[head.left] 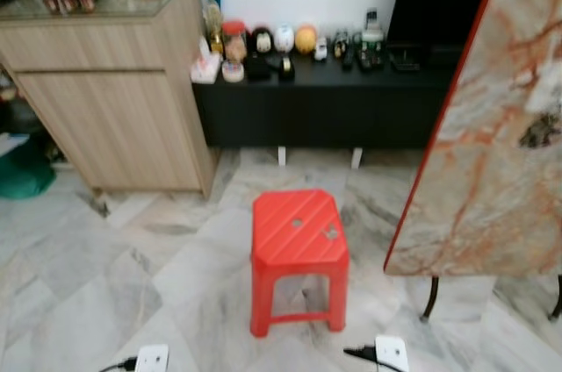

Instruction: Hang keys on a hook

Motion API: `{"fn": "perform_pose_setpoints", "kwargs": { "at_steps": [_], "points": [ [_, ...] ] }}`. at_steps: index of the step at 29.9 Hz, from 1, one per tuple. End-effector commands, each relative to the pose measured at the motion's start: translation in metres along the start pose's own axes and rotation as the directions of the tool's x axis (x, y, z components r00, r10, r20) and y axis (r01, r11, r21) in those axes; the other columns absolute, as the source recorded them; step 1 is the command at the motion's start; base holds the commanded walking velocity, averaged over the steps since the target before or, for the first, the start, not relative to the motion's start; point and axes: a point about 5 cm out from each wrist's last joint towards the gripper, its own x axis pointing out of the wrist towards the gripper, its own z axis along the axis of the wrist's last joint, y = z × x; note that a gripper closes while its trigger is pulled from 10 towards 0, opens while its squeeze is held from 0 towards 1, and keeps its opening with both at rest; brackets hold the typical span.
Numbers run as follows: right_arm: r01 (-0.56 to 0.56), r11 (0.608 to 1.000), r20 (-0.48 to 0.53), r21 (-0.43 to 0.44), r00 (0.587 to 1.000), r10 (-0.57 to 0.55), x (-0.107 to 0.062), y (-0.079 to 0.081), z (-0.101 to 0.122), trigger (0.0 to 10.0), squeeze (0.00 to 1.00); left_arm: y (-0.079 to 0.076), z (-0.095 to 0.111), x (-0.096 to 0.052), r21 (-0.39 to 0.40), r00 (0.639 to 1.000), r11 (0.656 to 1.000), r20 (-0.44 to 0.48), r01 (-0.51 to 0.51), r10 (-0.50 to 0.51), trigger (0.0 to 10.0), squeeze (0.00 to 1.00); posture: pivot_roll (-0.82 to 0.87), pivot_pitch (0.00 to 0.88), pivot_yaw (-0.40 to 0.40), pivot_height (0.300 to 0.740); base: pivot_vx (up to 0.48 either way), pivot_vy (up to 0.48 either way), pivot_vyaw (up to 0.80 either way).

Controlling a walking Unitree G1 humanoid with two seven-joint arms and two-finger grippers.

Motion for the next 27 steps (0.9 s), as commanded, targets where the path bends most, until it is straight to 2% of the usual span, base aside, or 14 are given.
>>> {"fn": "perform_pose_setpoints", "kwargs": {
  "at_steps": [1,23,27],
  "points": [
    [-0.022,1.0,0.005,-0.007,1.0,0.022,-0.0003,0.0085,0.0027,10.0,0.0,0.0081,-0.0048,-0.0012,0.015,1.0,1.0,-0.02,-0.019,0.019,10.0,0.0,0.06,0.0,-0.003,0.728,0.0,0.296,0.0],
    [-0.018,1.0,0.011,0.008,1.0,0.018,-0.0002,0.0087,0.0043,10.0,0.0,0.0067,-0.0026,-0.001,0.001,1.0,1.0,-0.008,0.008,-0.008,10.0,0.0,0.06,0.0,-0.007,0.728,0.0,0.0,0.0],
    [-0.016,1.0,0.011,0.005,1.0,0.016,-0.0002,0.0084,0.0046,10.0,0.0,0.0065,-0.0026,-0.0009,-0.002,1.0,1.0,-0.008,0.009,-0.009,10.0,0.0,0.06,0.0,-0.007,0.728,0.246,0.0,0.0]
  ]
}}
